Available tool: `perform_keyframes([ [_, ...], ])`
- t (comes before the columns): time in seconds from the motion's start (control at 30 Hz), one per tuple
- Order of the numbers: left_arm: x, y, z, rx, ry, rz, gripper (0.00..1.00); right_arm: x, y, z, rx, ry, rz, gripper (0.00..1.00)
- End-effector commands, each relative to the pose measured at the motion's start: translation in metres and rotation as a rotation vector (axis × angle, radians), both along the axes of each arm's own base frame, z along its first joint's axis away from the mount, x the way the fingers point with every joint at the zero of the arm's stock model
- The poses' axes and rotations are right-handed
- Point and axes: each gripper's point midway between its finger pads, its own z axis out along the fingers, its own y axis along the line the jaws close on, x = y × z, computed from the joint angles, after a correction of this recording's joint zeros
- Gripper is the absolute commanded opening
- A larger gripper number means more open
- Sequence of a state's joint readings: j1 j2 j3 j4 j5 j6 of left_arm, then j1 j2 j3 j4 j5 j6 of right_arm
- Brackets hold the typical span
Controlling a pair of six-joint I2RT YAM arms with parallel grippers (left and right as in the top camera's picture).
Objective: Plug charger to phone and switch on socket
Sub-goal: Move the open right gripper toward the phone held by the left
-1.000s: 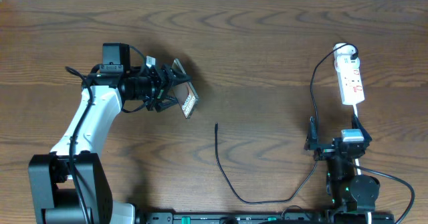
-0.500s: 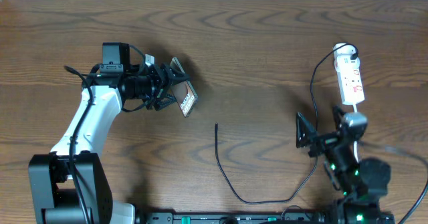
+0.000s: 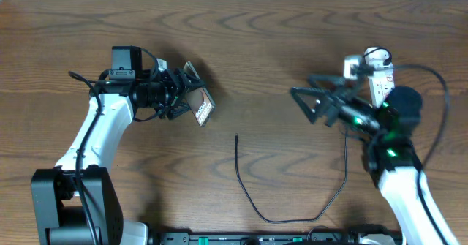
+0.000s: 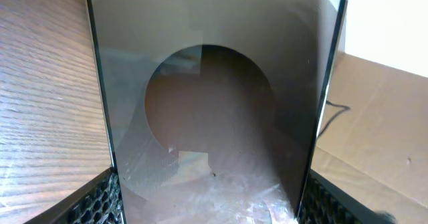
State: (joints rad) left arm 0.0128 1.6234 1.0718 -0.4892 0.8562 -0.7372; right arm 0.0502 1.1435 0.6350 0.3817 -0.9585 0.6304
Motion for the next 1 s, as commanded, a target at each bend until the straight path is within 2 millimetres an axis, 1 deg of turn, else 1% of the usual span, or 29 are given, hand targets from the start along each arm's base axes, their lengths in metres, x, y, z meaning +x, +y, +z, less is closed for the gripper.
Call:
perform_keyframes([
  [0.0,0.006,0.005,0.010,0.016,-0.022,0.038,0.07,-0.016,0.040,0.003,0.125,0.149,0.223,0.99],
  [0.07,0.006,0.006,0.009,0.017,-0.008,0.055,0.07,-0.016,0.058,0.005,0.132,0.086,0.271,0.99],
  [0.23,0.008,0.006,0.010,-0.006,0.039,0.108,0.07,-0.019,0.088,0.011,0.171,0.011,0.329,0.99],
  [0.4,0.012,0.013,0.005,0.005,0.094,0.192,0.07,-0.018,0.100,0.010,0.210,0.073,0.307,0.99],
  [0.5,0.013,0.015,0.004,0.008,0.112,0.218,0.07,-0.013,0.100,0.010,0.215,0.079,0.274,0.99],
  [0.57,0.013,0.016,0.003,0.007,0.131,0.242,0.07,-0.006,0.098,0.003,0.216,0.128,0.234,0.99],
  [0.6,0.013,0.017,0.002,0.004,0.143,0.256,0.07,-0.002,0.097,-0.003,0.225,0.184,0.207,0.99],
  [0.67,0.014,0.019,0.001,0.010,0.160,0.286,0.08,0.008,0.094,-0.021,0.226,0.306,0.135,0.99],
  [0.77,0.016,0.025,-0.003,0.036,0.174,0.329,0.07,0.013,0.090,-0.045,0.201,0.418,0.066,0.99],
  [0.83,0.017,0.029,-0.005,0.047,0.184,0.354,0.07,0.014,0.089,-0.056,0.184,0.464,0.040,0.99],
  [0.97,0.017,0.031,-0.007,0.052,0.200,0.380,0.07,0.013,0.093,-0.068,0.152,0.484,0.039,0.99],
])
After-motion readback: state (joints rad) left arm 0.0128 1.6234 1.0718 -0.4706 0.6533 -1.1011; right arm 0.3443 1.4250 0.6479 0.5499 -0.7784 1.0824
